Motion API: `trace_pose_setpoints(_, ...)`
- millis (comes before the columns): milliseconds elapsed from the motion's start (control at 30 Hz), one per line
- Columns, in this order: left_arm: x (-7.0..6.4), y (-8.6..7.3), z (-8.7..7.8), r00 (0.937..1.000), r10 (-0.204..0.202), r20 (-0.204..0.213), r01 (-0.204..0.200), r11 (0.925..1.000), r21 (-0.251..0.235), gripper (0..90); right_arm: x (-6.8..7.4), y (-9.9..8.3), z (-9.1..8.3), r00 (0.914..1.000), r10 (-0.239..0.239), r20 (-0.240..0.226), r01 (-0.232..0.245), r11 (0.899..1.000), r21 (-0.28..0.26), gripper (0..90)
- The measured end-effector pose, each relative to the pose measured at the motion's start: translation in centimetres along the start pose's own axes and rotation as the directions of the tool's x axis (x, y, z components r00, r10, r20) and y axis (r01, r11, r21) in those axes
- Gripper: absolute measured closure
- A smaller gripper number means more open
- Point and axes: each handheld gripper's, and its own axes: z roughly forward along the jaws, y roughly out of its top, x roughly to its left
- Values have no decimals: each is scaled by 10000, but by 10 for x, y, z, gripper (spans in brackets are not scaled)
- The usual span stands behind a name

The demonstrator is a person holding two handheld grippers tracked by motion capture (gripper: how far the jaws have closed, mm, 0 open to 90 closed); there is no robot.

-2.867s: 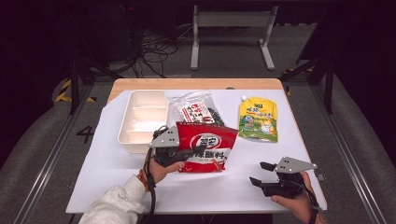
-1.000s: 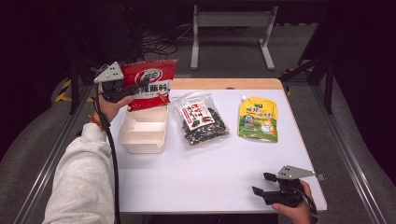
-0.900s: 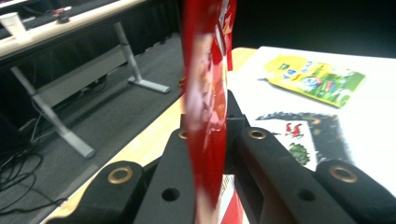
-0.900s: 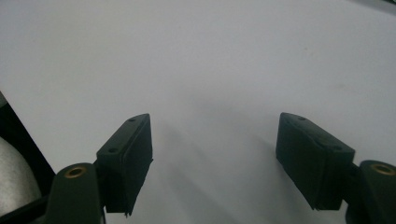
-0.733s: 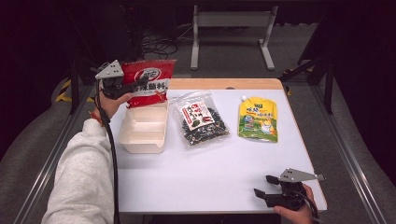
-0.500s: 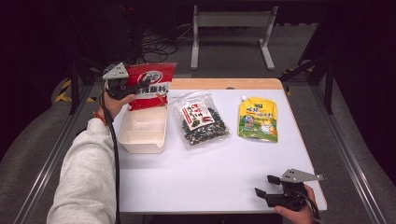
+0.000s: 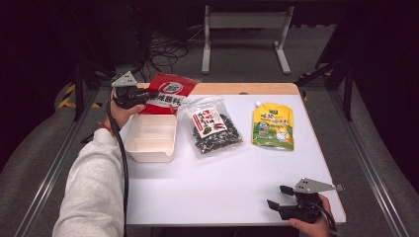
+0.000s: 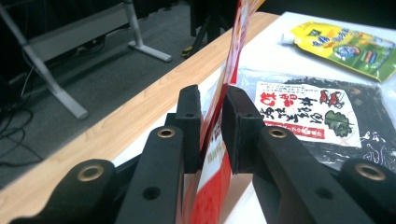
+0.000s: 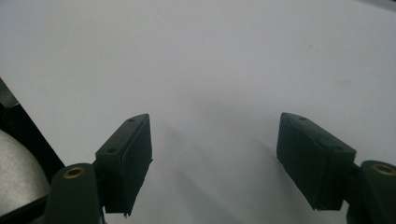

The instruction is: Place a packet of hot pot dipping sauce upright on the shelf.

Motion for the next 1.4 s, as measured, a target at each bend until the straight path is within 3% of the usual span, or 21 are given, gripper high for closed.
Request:
trace_pose_setpoints(67,-1,-6,-2,9996,260,-145,-254,9988,408,776,0,0,1,10000,-31,-56,31,10000,4,269)
trace_pose_setpoints(100,-2,-9,-1,9990,378,-225,-360,9965,754,834,1,0,1,9999,-70,-110,70,10000,49,269)
trace_pose_setpoints(133,-3,-12,-1,9987,361,-353,-328,9955,891,834,1,0,1,9999,-70,-110,70,10000,49,269)
trace_pose_setpoints(267,-5,-26,-1,9986,163,-512,-110,9947,1027,890,2,1,3,9997,-149,-204,151,9998,100,268)
trace_pose_setpoints(433,-8,-37,7,9974,91,-720,11,9901,1401,892,3,3,7,9992,-232,-333,238,9996,176,267)
trace_pose_setpoints(633,-3,-43,11,9963,-305,-800,415,9893,1399,886,3,4,7,9993,-247,-293,253,9995,206,268)
trace_pose_setpoints(767,-5,-41,9,9956,-262,-905,369,9923,1184,813,2,4,7,9993,-238,-278,244,9995,196,267)
trace_pose_setpoints(833,-5,-40,5,9919,-583,-1130,665,9953,704,715,2,4,7,9993,-220,-292,226,9996,190,267)
trace_pose_setpoints(900,-4,-39,3,9873,-611,-1469,720,9949,705,648,2,4,8,9993,-226,-312,232,9995,205,266)
trace_pose_setpoints(967,-4,-41,2,9876,-794,-1357,893,9937,684,642,2,4,8,9992,-226,-329,234,9995,232,265)
trace_pose_setpoints(1000,-3,-45,3,9865,-609,-1521,782,9908,1101,659,2,4,9,9989,-271,-372,283,9991,308,262)
trace_pose_setpoints(1100,-2,-46,2,9885,-719,-1333,851,9917,961,734,3,4,9,9989,-277,-374,289,9991,316,263)
trace_pose_setpoints(1133,-4,-44,4,9888,-585,-1372,734,9916,1062,734,3,4,9,9990,-262,-364,273,9991,313,262)
trace_pose_setpoints(1300,-9,-38,11,9864,186,-1635,158,9783,2068,867,3,5,9,9989,-274,-384,285,9992,275,262)
trace_pose_setpoints(1367,-8,-36,12,9862,303,-1630,98,9708,2397,882,4,5,10,9987,-306,-416,319,9990,305,262)
trace_pose_setpoints(1400,-8,-36,12,9862,303,-1630,98,9708,2397,886,4,5,10,9987,-306,-416,319,9990,305,262)
